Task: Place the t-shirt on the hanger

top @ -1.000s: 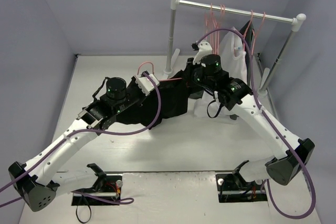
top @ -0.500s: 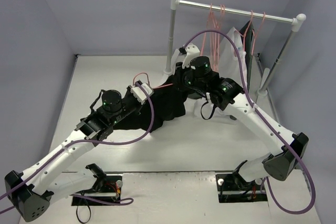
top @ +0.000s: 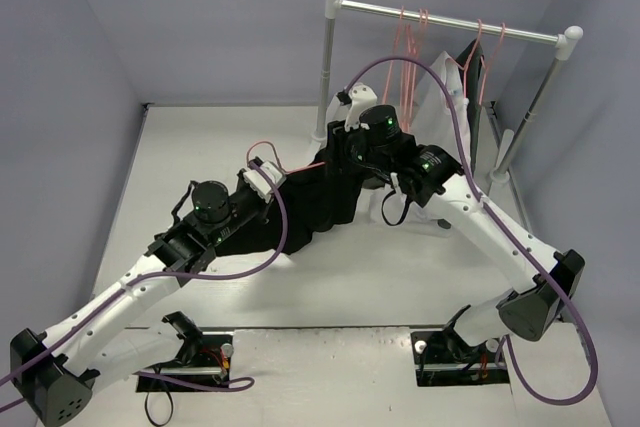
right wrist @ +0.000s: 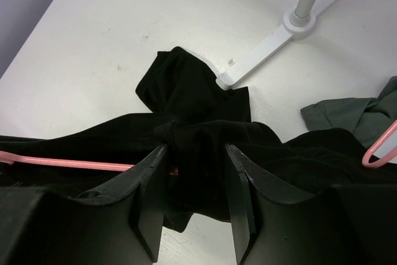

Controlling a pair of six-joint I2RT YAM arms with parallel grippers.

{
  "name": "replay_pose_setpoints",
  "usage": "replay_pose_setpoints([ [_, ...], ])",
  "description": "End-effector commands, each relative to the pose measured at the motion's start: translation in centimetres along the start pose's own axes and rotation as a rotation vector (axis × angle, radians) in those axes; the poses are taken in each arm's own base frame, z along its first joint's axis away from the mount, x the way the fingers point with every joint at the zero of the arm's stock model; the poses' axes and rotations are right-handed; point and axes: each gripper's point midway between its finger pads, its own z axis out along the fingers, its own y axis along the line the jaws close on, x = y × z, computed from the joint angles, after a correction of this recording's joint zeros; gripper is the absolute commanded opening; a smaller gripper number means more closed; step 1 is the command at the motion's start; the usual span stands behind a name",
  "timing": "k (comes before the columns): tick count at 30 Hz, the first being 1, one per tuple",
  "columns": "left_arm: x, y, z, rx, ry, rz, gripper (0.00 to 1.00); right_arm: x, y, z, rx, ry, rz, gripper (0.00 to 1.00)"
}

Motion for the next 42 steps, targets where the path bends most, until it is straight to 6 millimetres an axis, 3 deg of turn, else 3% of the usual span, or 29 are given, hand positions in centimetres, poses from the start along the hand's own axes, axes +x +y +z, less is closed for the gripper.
replay_pose_setpoints([
  [1,-5.7,1.8,-0.9,-0.075,-0.203,-0.012,0.0,-2.6,-0.2,-1.4,0.016,-0.052,-0.043,0.38],
  [10,-5.7,1.2,-0.6,-0.04,-0.203,-0.024,0.0,-5.1,-0.3,-3.8,0.006,-0.107,-0.065,0.52],
  [18,-6.2,0.9,-1.0,-0.026,-0.221,-0.031,0.0,-5.9,-1.5,-5.4,-0.028,-0.122,-0.141,0.58],
  [22,-6.3,0.5,-1.1,-0.005,-0.227,-0.036,0.0,-5.0,-2.2,-6.1,-0.081,-0.093,-0.294,0.61],
  [30,-6.9,-0.4,-2.3,0.053,-0.225,-0.025,0.0,-1.0,-2.7,-6.9,-0.244,-0.015,-0.629,0.58],
  [34,-7.0,-0.9,-2.7,0.082,-0.219,-0.026,0.0,-0.8,-2.4,-6.8,-0.282,-0.011,-0.71,0.56],
  [40,-7.6,-1.3,-3.5,0.11,-0.208,-0.018,0.0,-1.4,-2.5,-6.3,-0.282,-0.015,-0.766,0.62],
  [42,-7.9,-1.3,-3.7,0.112,-0.21,-0.013,0.0,-1.3,-1.7,-6.1,-0.314,-0.018,-0.775,0.62],
])
